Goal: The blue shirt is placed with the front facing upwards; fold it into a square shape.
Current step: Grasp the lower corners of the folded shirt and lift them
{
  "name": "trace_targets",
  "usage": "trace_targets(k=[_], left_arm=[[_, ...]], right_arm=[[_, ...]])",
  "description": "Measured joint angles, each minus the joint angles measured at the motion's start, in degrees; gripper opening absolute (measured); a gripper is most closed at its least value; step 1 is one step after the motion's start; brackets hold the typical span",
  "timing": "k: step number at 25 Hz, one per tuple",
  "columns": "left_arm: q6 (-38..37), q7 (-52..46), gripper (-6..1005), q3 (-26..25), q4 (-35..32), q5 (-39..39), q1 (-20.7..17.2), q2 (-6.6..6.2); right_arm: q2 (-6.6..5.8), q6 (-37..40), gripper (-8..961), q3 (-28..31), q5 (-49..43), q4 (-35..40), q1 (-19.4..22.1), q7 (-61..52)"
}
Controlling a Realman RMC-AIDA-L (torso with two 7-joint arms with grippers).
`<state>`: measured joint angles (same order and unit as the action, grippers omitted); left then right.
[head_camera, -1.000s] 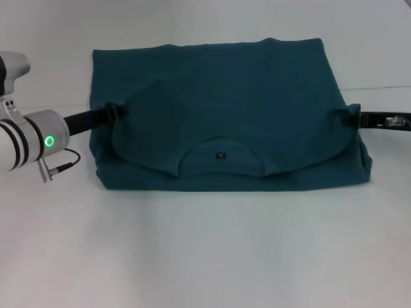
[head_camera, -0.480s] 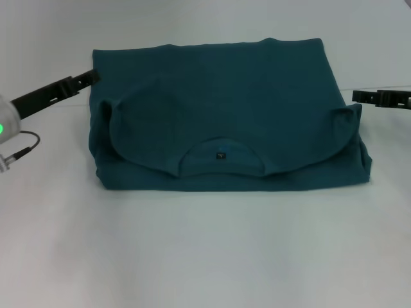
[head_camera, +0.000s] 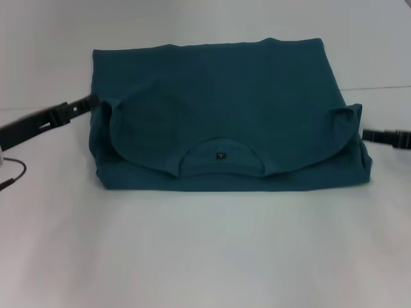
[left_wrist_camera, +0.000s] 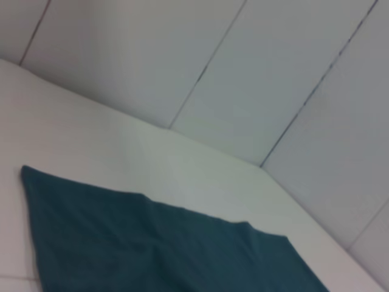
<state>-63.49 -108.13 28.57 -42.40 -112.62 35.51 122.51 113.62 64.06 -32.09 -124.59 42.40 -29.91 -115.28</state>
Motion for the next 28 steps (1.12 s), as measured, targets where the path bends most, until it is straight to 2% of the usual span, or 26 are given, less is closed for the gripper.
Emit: trace_targets(k=[3, 10, 20, 28], left_arm=[[-0.1, 0.4, 908, 1.8, 0.0, -1.1, -0.5, 0.22], [0.5, 2.5, 909, 4.3, 0.4, -3.1, -1.3, 0.99], [0.8, 3.4, 908, 4.5, 1.0, -3.1, -2.0, 1.24], [0.7, 3.4, 908, 4.5, 1.0, -3.1, -2.1, 1.32]], right_arm=[[-0.50, 1.0, 656, -0.3, -0.5, -0.2, 1.5, -2.2], [-1.08, 3.0, 656, -0.5, -3.1, -2.0, 2.2, -5.6], [0.35, -1.0, 655, -0.7, -7.2, -4.6, -1.5, -5.1], [0.46, -3.8, 656, -1.4, -7.8, -6.9, -3.3, -5.0]])
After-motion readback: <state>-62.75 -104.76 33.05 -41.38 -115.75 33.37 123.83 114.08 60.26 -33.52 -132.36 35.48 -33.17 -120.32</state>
